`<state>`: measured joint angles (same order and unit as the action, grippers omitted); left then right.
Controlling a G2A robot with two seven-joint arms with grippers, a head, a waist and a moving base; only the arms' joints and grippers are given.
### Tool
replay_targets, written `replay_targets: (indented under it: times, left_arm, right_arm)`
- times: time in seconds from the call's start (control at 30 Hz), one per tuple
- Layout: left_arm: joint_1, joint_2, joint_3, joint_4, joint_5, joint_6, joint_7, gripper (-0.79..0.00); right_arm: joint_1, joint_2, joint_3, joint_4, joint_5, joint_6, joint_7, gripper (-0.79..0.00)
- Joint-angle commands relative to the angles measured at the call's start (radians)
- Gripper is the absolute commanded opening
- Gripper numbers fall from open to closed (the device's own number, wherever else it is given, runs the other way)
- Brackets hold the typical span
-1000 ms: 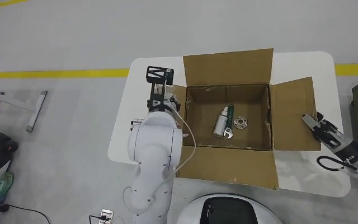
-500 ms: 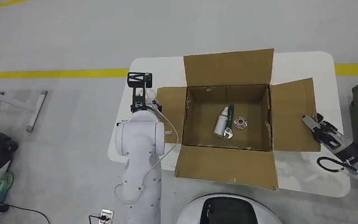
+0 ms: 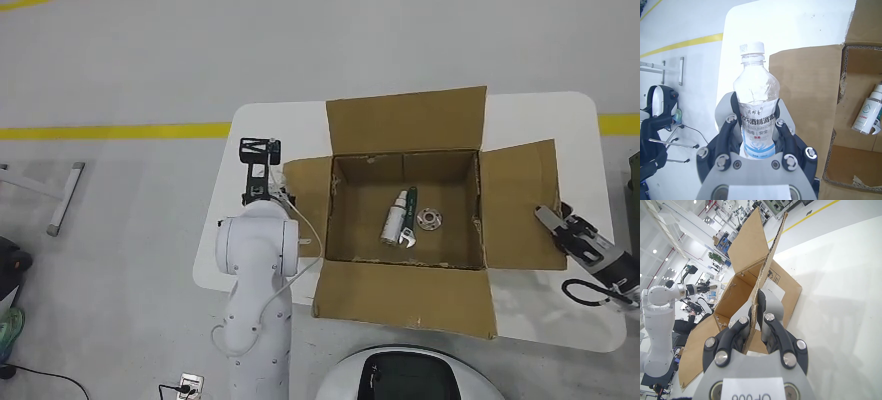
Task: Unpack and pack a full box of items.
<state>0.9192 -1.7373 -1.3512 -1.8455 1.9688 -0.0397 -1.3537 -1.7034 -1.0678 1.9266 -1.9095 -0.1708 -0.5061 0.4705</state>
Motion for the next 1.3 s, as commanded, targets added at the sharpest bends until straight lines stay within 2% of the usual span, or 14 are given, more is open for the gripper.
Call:
replay_targets:
  times: [0.0,0.5,0.77,0.83,0.87,1.07,1.27]
  left_arm:
    - [-0.001,0.000,0.002,0.002,-0.002,0.004,0.000,-0.785]
    - [0.006,0.002,-0.019,-0.119,0.024,0.015,-0.019,-0.785]
    - [0.023,0.008,-0.063,-0.122,0.071,0.010,-0.029,-0.785]
    - [0.028,0.011,-0.075,-0.103,0.097,-0.007,-0.034,-0.785]
    - [0.032,0.012,-0.078,-0.089,0.101,-0.018,-0.038,-0.785]
    - [0.067,0.015,-0.083,-0.007,0.110,-0.054,-0.042,-0.785]
    - [0.089,0.018,-0.079,0.144,0.128,-0.048,-0.018,-0.785]
  right_arm:
    - [0.003,0.000,-0.003,0.005,-0.002,-0.001,0.000,-0.785]
    - [-0.003,0.000,0.027,0.019,0.044,-0.007,-0.028,-0.785]
    - [-0.009,0.002,0.051,0.025,0.051,-0.021,-0.022,-0.785]
    - [-0.007,0.003,0.058,0.024,0.031,-0.027,-0.023,-0.142]
    - [-0.007,0.003,0.061,0.024,0.022,-0.026,-0.024,0.000]
    - [-0.008,0.003,0.074,0.015,-0.004,-0.031,-0.040,0.000]
    - [-0.015,0.003,0.086,0.011,-0.016,-0.027,-0.045,0.000]
